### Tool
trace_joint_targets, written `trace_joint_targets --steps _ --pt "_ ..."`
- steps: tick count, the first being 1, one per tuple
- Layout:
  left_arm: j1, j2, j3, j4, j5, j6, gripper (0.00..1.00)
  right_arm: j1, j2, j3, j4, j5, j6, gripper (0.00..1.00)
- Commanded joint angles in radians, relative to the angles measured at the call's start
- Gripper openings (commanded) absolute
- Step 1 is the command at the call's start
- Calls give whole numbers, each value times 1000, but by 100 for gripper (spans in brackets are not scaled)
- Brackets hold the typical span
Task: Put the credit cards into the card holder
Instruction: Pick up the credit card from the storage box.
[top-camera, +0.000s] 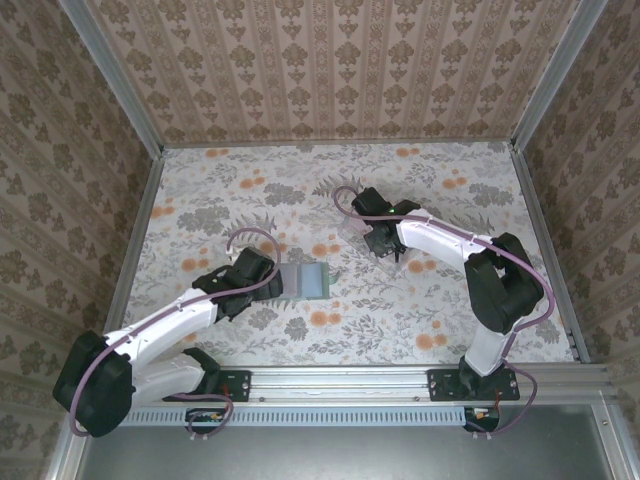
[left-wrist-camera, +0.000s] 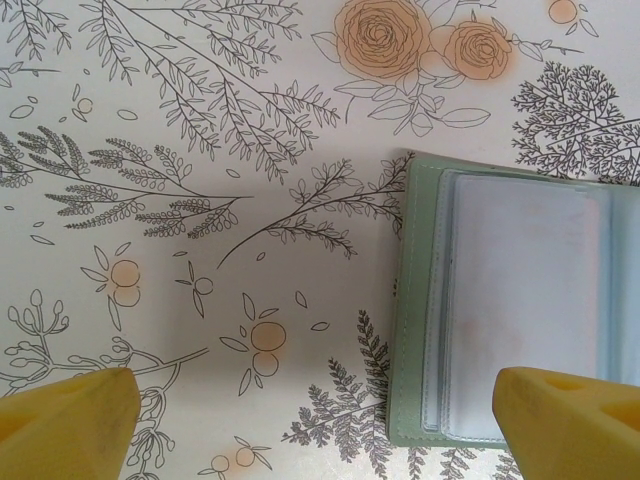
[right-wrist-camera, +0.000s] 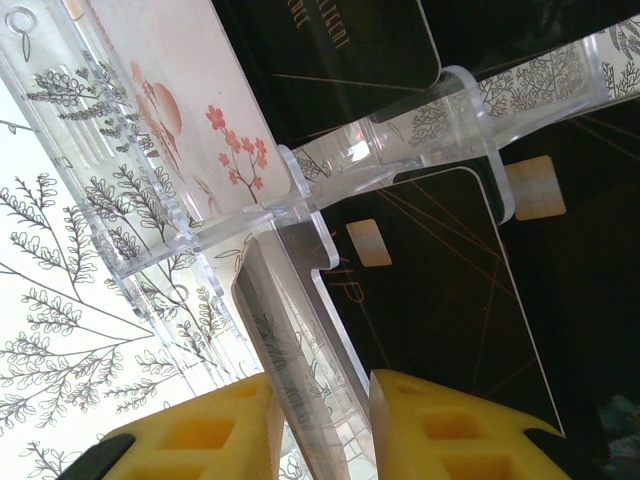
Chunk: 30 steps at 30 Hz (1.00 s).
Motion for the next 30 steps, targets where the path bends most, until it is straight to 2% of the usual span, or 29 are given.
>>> trace_joint_targets --steps 1,9,18,25,30 --pt "-4 0 24 0 -13 1 100 -2 -20 26 -38 22 -17 30" --pt "-5 6 24 3 -11 2 100 -2 -16 27 -41 21 -21 26" --pt "-9 6 24 2 -11 0 100 -2 -17 35 -44 15 -41 11" --pt "-9 7 31 -6 -11 10 100 -1 -28 43 -44 -11 -79 7" --pt "-9 21 50 -24 -1 27 100 -1 -31 51 -45 -26 -90 0"
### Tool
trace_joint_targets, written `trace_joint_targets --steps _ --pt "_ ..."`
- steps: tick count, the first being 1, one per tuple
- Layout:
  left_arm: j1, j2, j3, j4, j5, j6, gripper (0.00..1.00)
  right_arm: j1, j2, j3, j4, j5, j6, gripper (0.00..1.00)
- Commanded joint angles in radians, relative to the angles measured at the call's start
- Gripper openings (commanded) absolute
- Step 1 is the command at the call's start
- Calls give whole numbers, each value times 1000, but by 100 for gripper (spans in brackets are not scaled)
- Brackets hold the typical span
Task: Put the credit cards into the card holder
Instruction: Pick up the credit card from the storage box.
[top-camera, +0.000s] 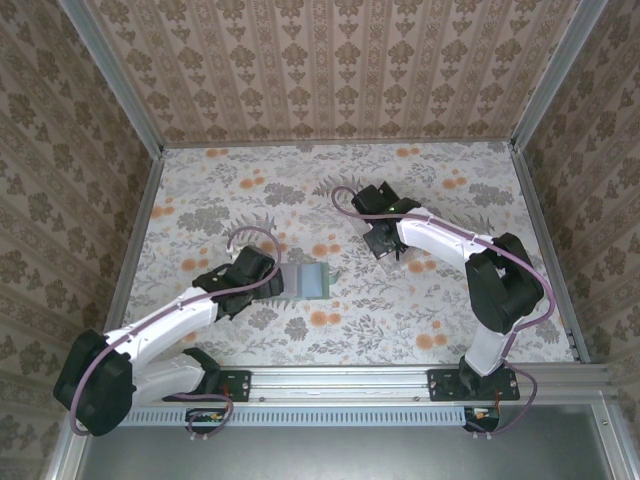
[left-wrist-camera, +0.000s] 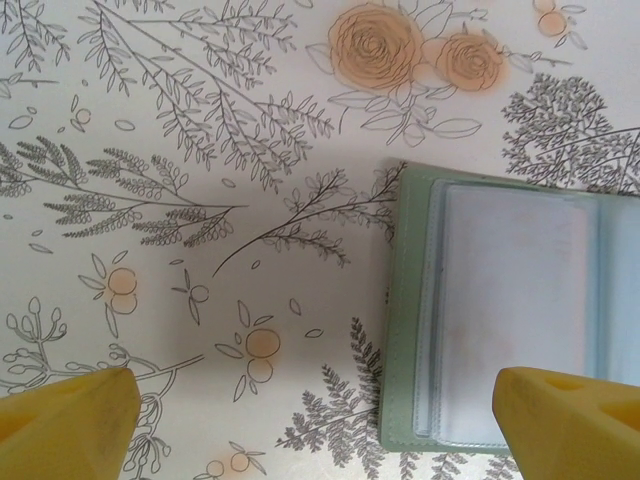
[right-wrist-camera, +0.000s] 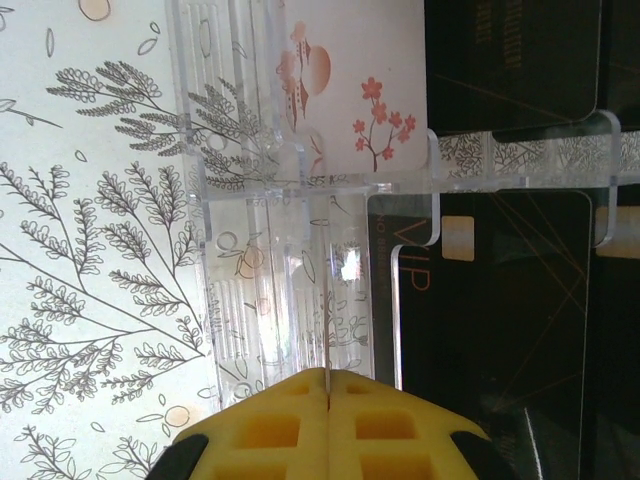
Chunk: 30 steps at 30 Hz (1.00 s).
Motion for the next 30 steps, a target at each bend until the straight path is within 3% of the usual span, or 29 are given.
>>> trace_joint_targets --steps 1,21,30 --pt "-8 14 35 -24 2 28 100 -1 -32 37 -39 -22 -22 0" --pt "12 54 79 -45 4 75 100 5 -147 147 -144 -35 15 0" --pt "41 44 105 -86 12 114 100 6 -285 136 -140 -168 132 0"
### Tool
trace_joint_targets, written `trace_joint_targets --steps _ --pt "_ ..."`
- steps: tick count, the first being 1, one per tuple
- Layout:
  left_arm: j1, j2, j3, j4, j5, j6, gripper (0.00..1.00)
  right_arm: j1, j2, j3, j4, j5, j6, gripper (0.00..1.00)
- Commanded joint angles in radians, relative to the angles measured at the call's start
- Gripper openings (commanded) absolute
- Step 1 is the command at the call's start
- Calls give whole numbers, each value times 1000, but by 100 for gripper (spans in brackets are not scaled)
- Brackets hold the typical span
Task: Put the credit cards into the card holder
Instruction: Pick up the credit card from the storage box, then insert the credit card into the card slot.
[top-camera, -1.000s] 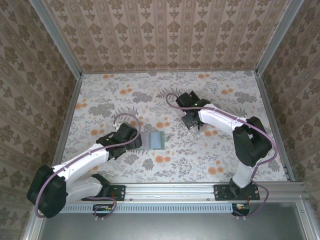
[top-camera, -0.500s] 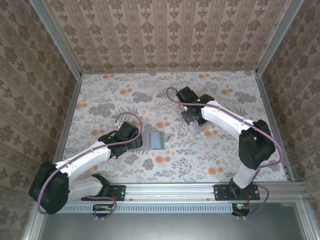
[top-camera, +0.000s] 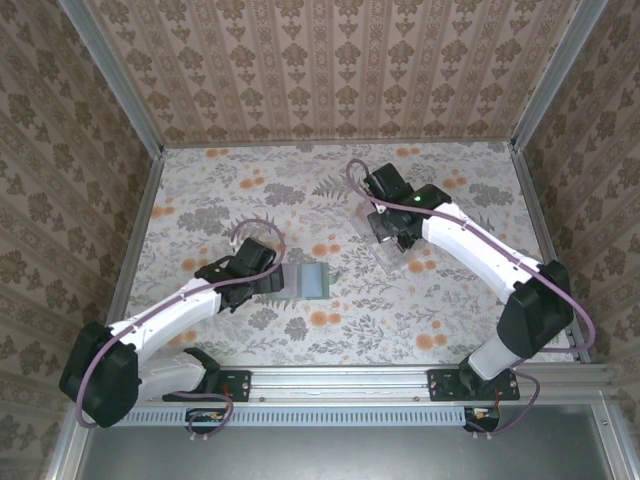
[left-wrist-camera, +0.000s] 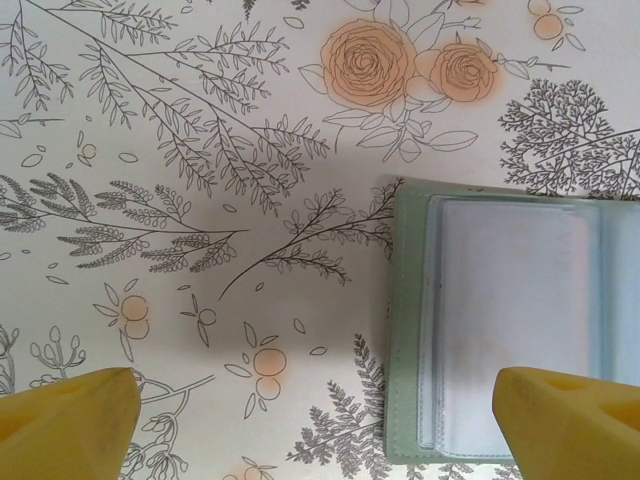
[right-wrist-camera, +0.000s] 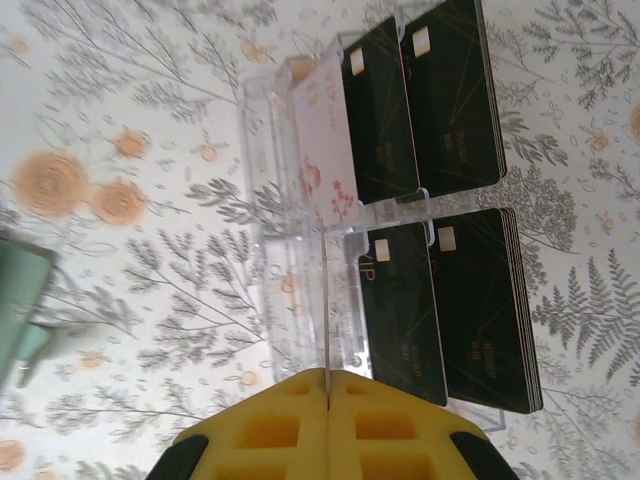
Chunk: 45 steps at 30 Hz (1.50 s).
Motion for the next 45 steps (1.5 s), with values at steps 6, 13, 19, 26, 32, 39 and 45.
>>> trace_joint_targets --steps 6,13,19,26,32,39,45 --pt "34 -13 53 -62 24 67 100 7 -198 -105 126 -304 242 0" --pt "71 -20 53 -72 61 103 100 38 -287 -321 420 -473 497 0" --pt "98 -38 28 -49 104 111 100 127 -274 -462 665 -468 647 0" --pt "111 -87 -5 -42 121 102 100 248 -162 -495 807 -417 704 0" --pt "114 -134 -46 -43 137 64 100 269 -41 -521 894 -419 734 0" --pt "115 -107 -61 -24 146 39 100 270 111 -475 959 -482 741 0" --pt "115 -66 -56 -6 149 41 100 271 187 -443 1000 -496 759 0"
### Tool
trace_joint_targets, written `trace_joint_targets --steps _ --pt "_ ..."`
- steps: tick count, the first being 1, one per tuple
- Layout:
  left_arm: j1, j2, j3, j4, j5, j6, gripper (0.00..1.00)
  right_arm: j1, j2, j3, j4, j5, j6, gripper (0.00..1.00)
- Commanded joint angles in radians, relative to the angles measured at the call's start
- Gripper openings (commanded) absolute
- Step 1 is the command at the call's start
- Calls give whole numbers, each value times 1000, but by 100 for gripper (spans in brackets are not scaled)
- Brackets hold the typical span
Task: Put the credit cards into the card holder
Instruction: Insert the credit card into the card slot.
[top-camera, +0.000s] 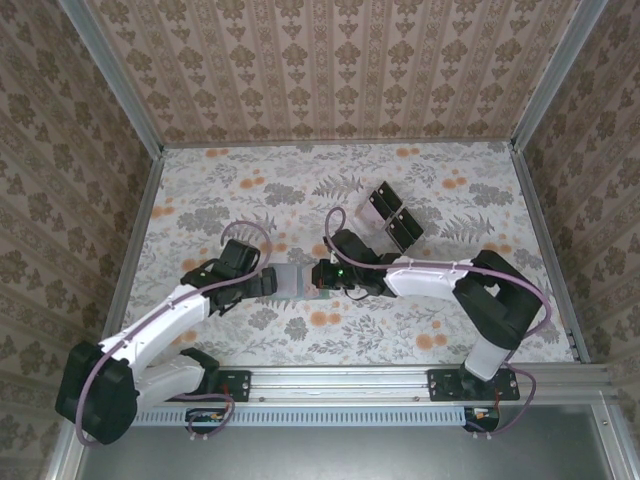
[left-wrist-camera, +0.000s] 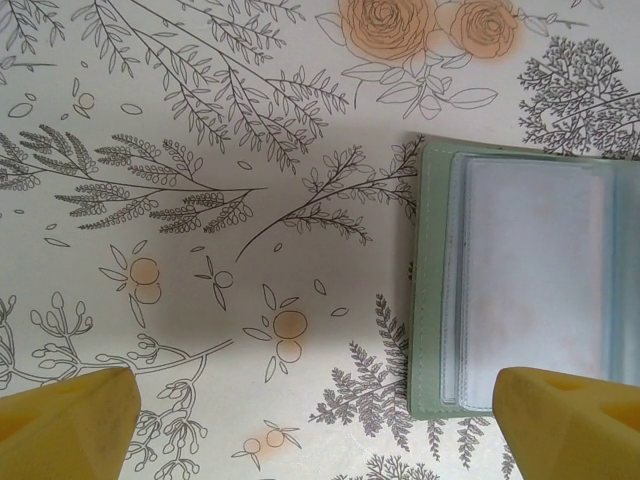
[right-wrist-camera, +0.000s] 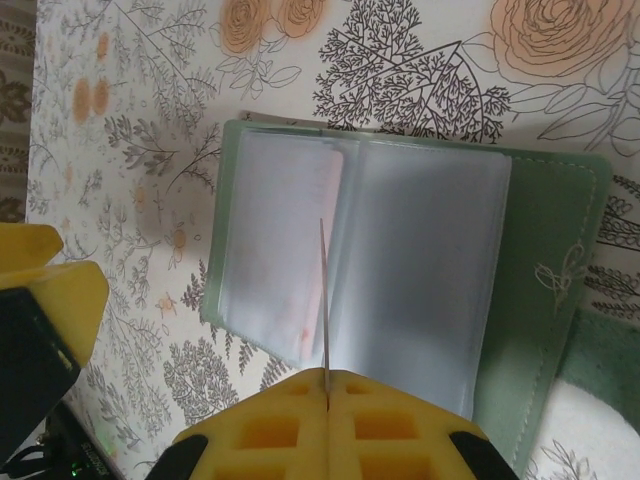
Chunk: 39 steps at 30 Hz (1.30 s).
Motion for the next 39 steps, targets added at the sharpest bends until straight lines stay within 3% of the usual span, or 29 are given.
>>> trace_joint_targets --steps 1,18,30,39 --pt "10 21 -6 19 8 -19 100 6 30 44 67 -32 27 0" --pt "10 87 18 42 23 0 100 -5 112 35 65 43 39 0" --pt "1 141 55 89 61 15 100 -46 80 -60 92 13 39 0" --pt "-49 266 123 120 43 30 100 -71 81 -77 100 -22 29 0"
